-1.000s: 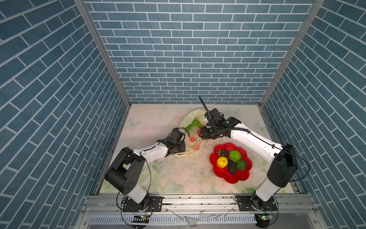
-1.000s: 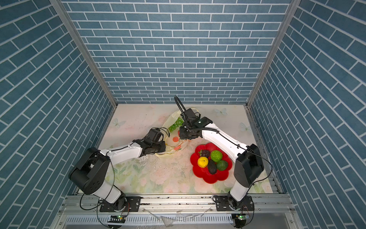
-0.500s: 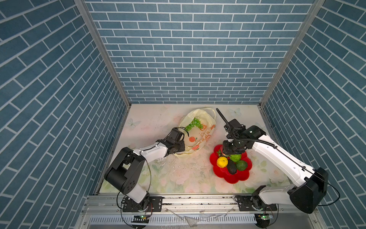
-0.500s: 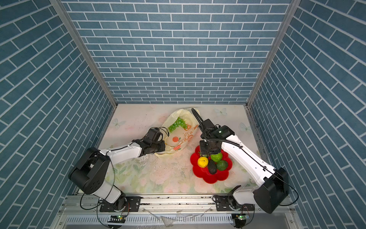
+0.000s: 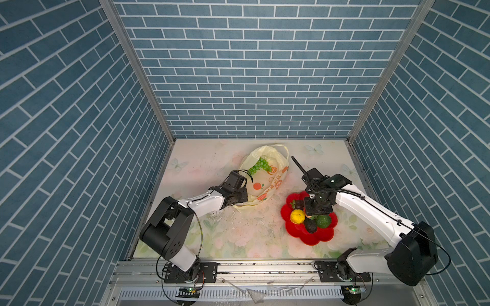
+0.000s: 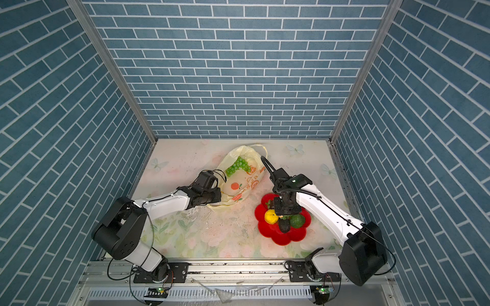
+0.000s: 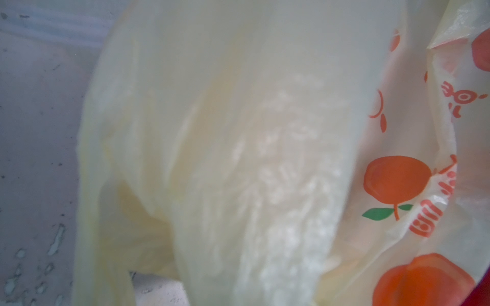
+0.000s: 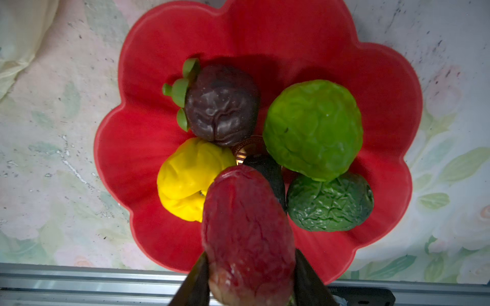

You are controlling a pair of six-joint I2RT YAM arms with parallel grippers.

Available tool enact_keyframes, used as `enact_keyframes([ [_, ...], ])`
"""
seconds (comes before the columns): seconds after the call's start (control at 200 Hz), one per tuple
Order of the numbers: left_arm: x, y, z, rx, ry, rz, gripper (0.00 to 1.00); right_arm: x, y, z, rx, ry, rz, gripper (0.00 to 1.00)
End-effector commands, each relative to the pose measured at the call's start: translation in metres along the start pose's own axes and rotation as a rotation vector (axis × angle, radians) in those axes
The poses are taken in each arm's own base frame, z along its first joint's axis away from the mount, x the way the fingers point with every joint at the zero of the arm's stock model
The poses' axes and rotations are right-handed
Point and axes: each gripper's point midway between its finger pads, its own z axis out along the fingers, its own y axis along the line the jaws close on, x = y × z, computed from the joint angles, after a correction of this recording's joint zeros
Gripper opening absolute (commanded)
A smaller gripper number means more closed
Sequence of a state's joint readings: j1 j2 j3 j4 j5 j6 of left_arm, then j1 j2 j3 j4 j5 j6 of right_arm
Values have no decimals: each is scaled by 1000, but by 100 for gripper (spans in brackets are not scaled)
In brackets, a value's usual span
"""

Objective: Take fruits out of the plastic bag
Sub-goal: Place the fruit on the plate.

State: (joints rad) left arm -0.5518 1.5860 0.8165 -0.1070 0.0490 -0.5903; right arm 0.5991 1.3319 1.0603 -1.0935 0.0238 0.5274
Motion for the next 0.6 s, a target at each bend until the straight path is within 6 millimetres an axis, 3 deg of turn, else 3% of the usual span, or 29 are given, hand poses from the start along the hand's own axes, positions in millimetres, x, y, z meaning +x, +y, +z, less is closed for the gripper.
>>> enact_keyframes([
  [0.0, 3, 6, 0, -17, 10, 0, 12, 3, -10, 13, 48, 17, -12, 46],
  [0.595, 0, 4, -2, -14, 7, 0, 12, 5, -17, 35, 67, 50, 16, 49],
])
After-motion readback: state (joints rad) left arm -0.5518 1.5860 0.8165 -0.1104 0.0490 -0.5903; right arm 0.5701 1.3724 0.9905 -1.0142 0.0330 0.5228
